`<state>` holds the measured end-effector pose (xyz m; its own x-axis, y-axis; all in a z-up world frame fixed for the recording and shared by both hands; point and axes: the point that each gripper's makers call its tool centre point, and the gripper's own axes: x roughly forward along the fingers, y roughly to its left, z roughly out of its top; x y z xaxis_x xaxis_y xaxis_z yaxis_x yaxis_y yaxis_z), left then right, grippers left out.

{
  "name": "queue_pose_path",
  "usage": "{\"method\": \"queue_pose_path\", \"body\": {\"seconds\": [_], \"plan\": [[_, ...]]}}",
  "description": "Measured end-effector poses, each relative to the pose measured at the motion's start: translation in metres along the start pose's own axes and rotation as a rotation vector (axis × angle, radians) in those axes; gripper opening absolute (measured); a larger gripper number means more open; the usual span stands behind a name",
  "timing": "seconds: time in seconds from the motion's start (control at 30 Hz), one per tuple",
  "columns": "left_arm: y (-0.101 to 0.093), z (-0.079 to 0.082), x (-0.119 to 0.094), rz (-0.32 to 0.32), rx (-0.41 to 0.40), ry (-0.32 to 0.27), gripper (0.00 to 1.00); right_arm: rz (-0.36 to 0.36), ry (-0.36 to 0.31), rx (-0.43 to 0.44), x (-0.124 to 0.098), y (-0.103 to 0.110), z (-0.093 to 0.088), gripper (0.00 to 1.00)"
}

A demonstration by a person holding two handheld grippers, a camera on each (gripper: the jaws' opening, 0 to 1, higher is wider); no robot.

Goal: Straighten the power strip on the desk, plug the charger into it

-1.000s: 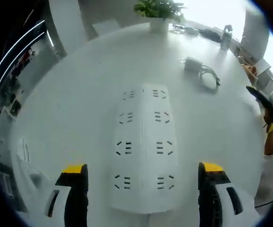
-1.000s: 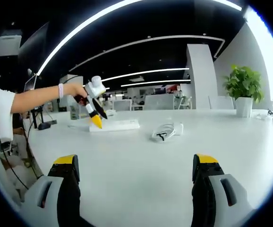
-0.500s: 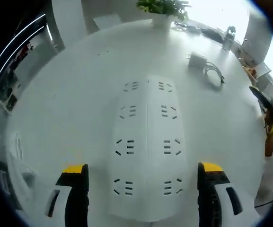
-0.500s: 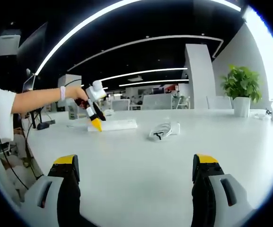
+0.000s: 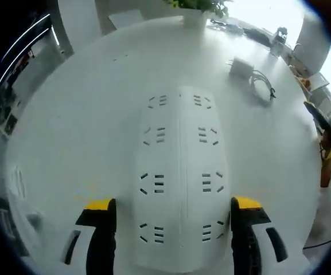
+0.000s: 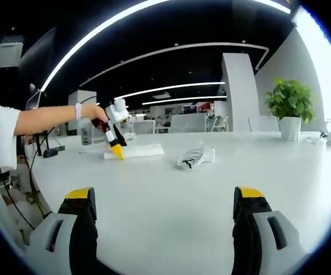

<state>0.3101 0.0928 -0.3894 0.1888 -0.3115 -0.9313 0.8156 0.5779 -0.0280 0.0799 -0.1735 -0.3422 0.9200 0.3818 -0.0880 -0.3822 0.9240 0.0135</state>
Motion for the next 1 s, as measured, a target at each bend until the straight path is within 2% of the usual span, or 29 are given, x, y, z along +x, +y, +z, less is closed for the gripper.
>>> {"method": "queue_pose_path", "body": {"seconds": [0.17, 0.23, 0.4, 0.53, 0.73, 1.0], "plan": [[0.005, 0.010, 0.000, -0.004, 0.008, 0.016, 0.81, 0.001, 0.006, 0.001, 0.000, 0.000, -0.002, 0.99], [-0.003, 0.007, 0.000, -0.006, 0.019, 0.023, 0.80, 0.002, 0.008, 0.002, 0.000, 0.000, -0.003, 0.99], [-0.016, 0.006, -0.001, -0.027, 0.059, 0.044, 0.69, -0.004, 0.006, 0.003, -0.002, -0.002, -0.003, 0.99], [-0.023, 0.003, -0.001, -0.027, 0.067, 0.066, 0.68, -0.006, 0.007, 0.004, -0.003, -0.002, -0.003, 0.99], [-0.020, 0.002, -0.002, -0.040, 0.080, 0.084, 0.67, -0.014, 0.011, 0.007, -0.004, -0.005, -0.004, 0.99], [-0.026, 0.002, -0.001, -0.063, 0.172, 0.092, 0.67, -0.013, 0.012, 0.004, -0.004, -0.004, -0.004, 0.99]]}}
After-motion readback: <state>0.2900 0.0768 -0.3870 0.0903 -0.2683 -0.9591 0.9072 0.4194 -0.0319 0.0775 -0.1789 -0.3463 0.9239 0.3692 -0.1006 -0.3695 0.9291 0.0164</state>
